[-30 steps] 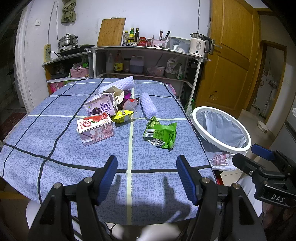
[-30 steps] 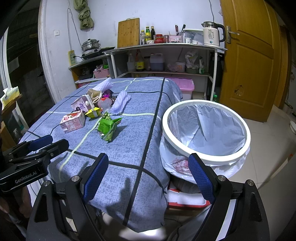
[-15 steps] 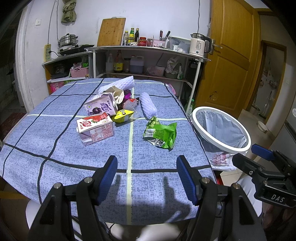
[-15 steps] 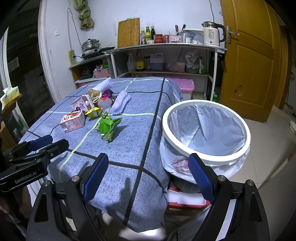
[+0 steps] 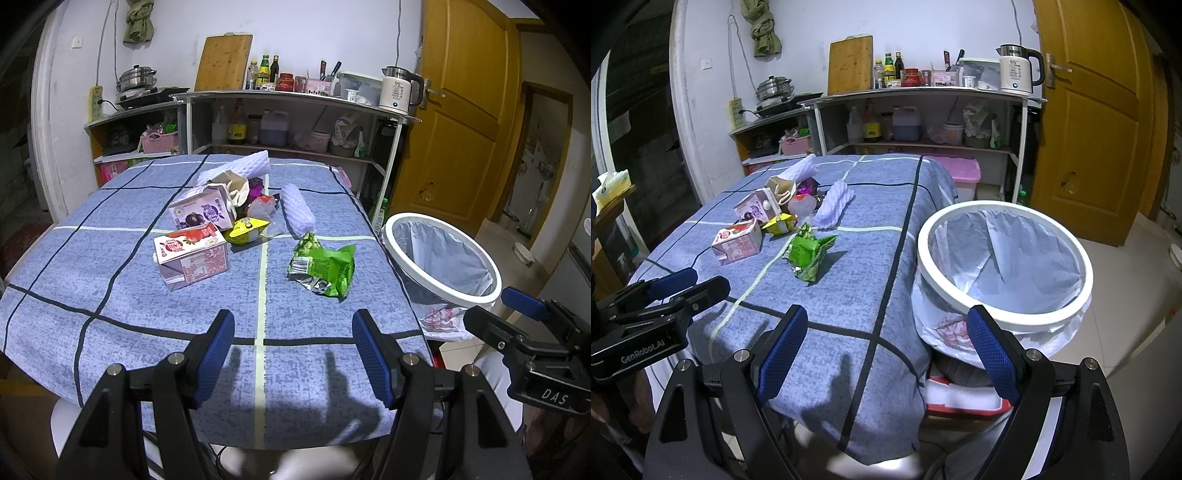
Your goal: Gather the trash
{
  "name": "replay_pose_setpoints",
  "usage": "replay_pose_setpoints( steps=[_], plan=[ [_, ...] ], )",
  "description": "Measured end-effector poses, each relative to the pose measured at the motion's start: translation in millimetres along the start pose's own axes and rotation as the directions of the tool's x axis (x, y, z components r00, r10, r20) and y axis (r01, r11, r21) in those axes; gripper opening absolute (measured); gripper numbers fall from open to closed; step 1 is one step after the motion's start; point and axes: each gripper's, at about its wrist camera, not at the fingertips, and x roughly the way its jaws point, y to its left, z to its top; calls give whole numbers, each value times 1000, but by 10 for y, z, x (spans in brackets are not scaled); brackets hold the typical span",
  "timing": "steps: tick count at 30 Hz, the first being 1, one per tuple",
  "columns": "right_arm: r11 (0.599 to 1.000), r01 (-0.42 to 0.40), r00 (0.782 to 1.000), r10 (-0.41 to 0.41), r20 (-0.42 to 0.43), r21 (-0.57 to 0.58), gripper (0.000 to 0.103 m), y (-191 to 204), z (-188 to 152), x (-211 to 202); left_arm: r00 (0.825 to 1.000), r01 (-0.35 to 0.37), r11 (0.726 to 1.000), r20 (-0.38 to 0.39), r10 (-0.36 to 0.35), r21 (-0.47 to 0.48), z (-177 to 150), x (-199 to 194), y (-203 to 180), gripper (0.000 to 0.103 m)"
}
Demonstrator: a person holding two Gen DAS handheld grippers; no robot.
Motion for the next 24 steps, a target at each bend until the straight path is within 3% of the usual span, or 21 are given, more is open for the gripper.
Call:
replay_pose_setpoints(
  steps=[14,24],
  plan=[
    [999,-28,999,28,-19,-16,88,87,54,150,1000,-17,1000,-15,16,-21,48,157,135,68],
    [992,-115,992,113,-53,-44,88,273,226,471,997,-74,991,-15,72,-110,170,345,578,68]
  ],
)
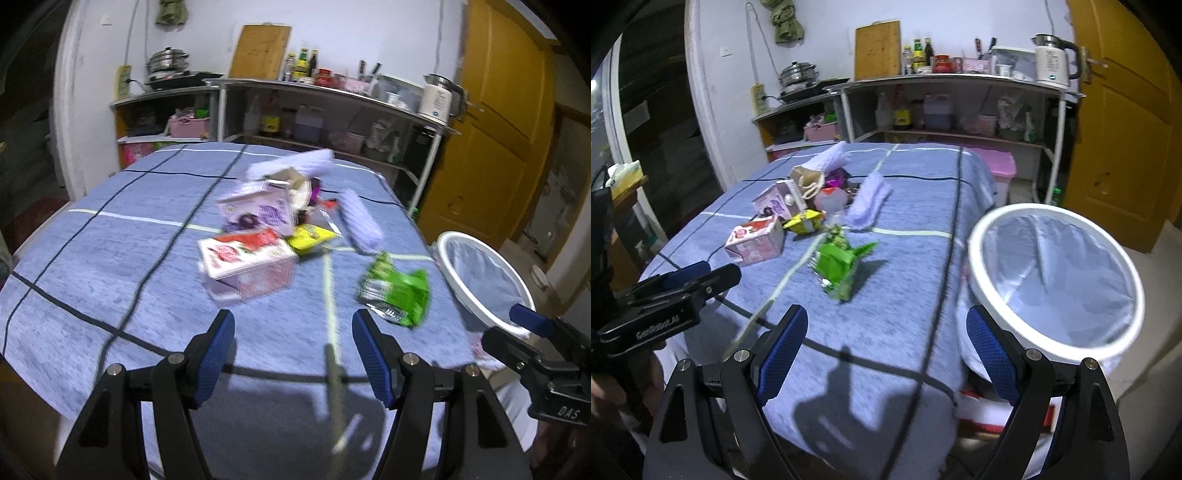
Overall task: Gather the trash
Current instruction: 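Grasp the green snack wrapper with the right tool while the left tool grasps the red juice carton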
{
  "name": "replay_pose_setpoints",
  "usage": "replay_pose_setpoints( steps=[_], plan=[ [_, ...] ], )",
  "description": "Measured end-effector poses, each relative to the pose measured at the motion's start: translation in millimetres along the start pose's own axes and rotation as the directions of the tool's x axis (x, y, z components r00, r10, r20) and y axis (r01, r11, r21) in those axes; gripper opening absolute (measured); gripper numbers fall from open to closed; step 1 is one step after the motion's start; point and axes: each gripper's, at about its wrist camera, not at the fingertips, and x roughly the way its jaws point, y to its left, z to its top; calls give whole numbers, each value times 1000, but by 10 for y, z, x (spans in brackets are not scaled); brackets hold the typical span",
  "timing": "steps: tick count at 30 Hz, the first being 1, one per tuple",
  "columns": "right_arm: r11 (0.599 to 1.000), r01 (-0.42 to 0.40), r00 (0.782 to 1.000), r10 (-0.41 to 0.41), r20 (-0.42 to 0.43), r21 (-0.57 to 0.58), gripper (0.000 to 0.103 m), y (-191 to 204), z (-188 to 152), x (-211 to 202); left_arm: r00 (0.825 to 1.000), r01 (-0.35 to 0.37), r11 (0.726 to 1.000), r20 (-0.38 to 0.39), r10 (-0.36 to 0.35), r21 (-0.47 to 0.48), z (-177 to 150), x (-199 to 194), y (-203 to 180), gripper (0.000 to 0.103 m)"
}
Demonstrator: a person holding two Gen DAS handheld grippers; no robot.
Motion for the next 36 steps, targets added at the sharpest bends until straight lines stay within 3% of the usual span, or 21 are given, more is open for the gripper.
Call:
replay_pose_setpoints(
  steps=[9,18,28,36],
  plan=[
    [997,-68,997,66,-37,-46,88,156,261,474,1000,-5,999,14,5,-46,249,233,396,73],
    [987,-127,989,119,-89,-99,88,243,412,804,994,105,994,28,-106,30,486,465,551,79],
    [978,-162,975,139,-173,-129,88,245,429,1044,980,199,973,-37,-196,114,517,648,575,80],
    [981,-182,965,165,-202,-71,40,166,373,1036,969,248,954,-57,-241,171,373,507,478,80]
  ],
)
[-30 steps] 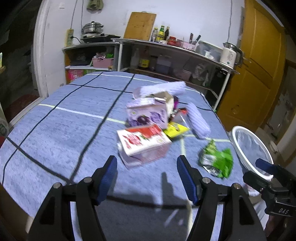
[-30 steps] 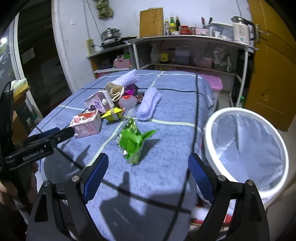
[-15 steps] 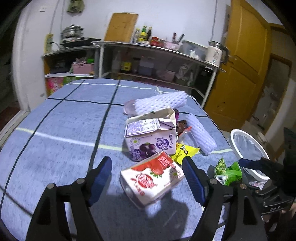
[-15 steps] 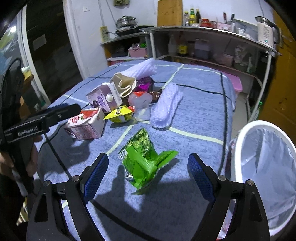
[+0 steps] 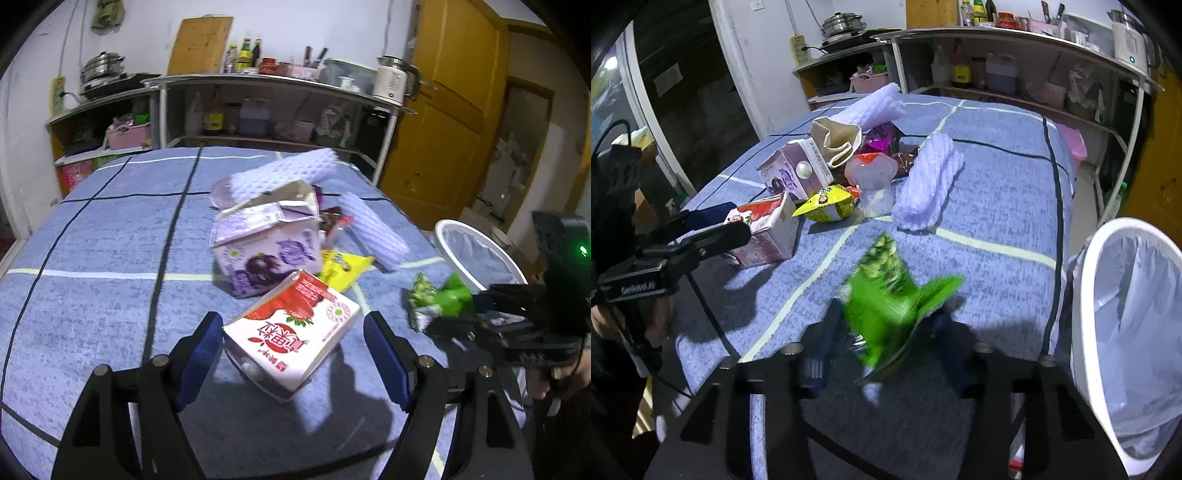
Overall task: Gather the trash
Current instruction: 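Grasp the green snack wrapper with the right tool while the left tool grasps the red juice carton, then carry both items over the bin and open both tools to drop them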
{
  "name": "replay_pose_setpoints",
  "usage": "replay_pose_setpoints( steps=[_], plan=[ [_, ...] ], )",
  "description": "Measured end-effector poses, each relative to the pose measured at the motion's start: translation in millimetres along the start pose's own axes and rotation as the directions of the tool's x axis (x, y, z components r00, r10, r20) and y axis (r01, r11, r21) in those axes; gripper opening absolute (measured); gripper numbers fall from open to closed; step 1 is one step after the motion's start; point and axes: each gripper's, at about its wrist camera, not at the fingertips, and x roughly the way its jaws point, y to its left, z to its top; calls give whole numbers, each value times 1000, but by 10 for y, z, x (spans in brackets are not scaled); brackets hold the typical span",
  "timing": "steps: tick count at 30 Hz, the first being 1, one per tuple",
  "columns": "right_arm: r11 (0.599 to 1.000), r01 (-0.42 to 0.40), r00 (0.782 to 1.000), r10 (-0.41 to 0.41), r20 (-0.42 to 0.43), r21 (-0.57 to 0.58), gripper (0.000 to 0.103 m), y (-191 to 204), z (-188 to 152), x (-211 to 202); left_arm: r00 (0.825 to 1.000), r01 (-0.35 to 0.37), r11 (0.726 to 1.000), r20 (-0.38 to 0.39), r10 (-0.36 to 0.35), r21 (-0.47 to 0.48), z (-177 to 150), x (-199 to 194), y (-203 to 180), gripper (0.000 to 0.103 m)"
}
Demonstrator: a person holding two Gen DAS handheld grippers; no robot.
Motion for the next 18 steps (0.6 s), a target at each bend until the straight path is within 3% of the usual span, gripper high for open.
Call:
replay_pose_setpoints(
  steps=[6,12,18],
  plan=[
    [1000,0,1000,0,9,31,29,-38,-46,-56,999,39,998,1,-39,44,-37,-65,-146,79],
    [999,0,1000,-1,18,46,26,-50,-95,-112,1000,15,998,-28,-13,69,-56,9,-231,60],
    [998,-3,999,1,35,62,25,-69,-158,-204,1000,-1,998,-20,2,63,-66,9,-334,59]
  ],
)
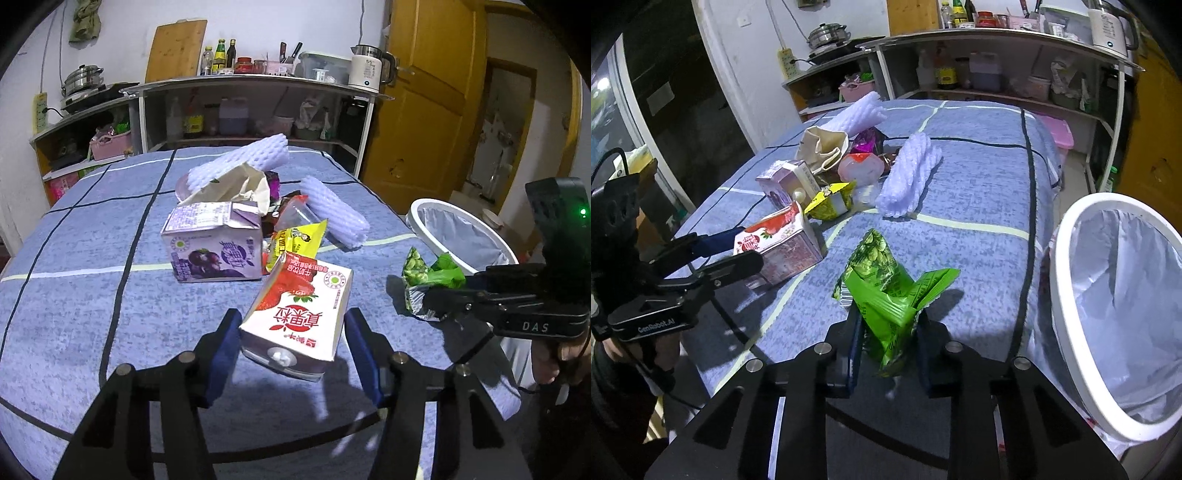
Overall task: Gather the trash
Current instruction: 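Carry both items over the bin and open both tools to drop them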
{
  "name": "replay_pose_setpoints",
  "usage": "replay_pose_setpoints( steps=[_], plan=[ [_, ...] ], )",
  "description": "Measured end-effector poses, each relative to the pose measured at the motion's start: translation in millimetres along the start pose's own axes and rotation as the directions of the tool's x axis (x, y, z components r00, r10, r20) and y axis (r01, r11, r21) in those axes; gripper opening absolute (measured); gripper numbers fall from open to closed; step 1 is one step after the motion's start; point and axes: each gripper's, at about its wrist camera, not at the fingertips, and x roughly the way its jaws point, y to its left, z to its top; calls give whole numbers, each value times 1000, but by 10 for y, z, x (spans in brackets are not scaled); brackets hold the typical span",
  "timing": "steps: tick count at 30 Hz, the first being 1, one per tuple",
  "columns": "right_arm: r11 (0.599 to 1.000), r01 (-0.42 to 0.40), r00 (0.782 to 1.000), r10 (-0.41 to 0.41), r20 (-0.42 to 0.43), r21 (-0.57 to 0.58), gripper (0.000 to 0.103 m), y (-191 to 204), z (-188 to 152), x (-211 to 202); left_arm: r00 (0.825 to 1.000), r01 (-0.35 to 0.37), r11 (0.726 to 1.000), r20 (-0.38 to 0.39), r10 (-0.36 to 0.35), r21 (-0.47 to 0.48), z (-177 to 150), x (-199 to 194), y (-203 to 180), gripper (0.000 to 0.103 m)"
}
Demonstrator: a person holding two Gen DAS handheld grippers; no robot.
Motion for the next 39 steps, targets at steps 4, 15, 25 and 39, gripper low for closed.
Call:
replay_pose_setpoints(
  steps=[4,15,25,39],
  plan=[
    [1000,2,1000,-2,16,16,25,-32,-30,-87,1000,-7,1000,12,7,-27,-21,-36,-55,59],
    [996,30,997,-35,68,78,25,-252,-134,-400,999,-14,998,45,17,-65,49,-156,-336,59],
    [975,120,983,-143,112,188,25,-787,-262,-775,995,74,997,59,-74,-3,352,-1,-829,59],
    [925,236,962,-266,67,298,25,-1466,-413,-1009,975,219,970,3,-220,103,740,547,-1627,59]
  ],
)
